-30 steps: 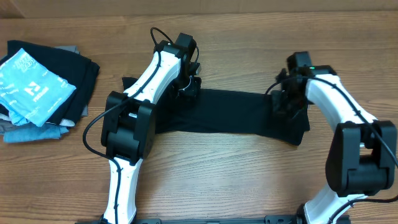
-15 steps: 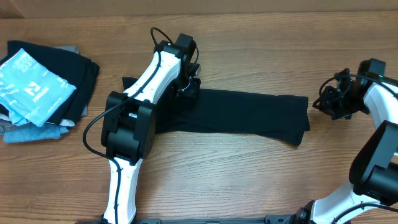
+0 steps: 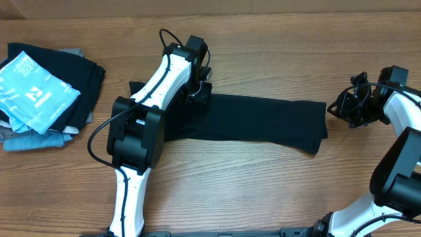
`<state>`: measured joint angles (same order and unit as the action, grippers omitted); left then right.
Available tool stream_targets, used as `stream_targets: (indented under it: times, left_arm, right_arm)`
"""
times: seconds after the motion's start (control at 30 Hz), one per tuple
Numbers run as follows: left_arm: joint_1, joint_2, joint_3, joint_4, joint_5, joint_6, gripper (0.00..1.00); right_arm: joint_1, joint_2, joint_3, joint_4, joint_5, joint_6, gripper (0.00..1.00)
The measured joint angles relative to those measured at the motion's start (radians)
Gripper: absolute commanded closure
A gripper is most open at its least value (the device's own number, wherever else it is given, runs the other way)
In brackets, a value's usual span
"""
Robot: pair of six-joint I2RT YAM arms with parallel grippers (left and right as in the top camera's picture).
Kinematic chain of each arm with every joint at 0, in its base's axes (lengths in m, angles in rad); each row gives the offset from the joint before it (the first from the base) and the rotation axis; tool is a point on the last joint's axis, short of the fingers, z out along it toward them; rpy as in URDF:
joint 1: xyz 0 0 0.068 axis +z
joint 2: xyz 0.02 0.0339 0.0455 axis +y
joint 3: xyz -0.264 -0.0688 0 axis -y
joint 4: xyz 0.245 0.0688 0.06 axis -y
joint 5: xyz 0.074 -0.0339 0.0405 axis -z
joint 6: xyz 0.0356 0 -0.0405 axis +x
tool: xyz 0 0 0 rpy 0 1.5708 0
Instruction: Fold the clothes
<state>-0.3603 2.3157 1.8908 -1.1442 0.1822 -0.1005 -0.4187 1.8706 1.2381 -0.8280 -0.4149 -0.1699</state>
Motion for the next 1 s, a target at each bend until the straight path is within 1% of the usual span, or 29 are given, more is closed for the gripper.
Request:
stream_targets:
  times: [0.07, 0.13, 0.17, 0.57, 0.7, 0.87, 1.0]
  left_arm:
    - [0.0, 0.0, 0.0, 0.0, 0.0, 0.0, 0.72]
    - [0.0, 0.0, 0.0, 0.0, 0.0, 0.0, 0.72]
    - [0.0, 0.0, 0.0, 0.0, 0.0, 0.0, 0.72]
    - [0.0, 0.0, 0.0, 0.0, -0.001, 0.0, 0.72]
    - [0.0, 0.0, 0.0, 0.0, -0.003, 0.0, 0.72]
    - [0.0, 0.0, 0.0, 0.0, -0.003, 0.0, 0.72]
    - [0.0, 0.0, 0.0, -0.002, -0.003, 0.0, 0.72]
  right_arm:
    - [0.0, 0.0, -0.008, 0.007, -0.001, -0.005, 0.75]
    - [0.0, 0.0, -0.018, 0.011, -0.011, -0.014, 0.67]
    - [0.0, 0.0, -0.026, 0.01, -0.027, -0.02, 0.67]
    - [0.0, 0.0, -0.055, 0.027, -0.069, -0.057, 0.68]
    - [0.0, 0.0, -0.055, 0.031, -0.072, -0.064, 0.74]
    - [0.0, 0.0, -0.055, 0.034, -0.076, -0.067, 0.74]
    - [0.0, 0.0, -0.086, 0.084, -0.079, -0.067, 0.74]
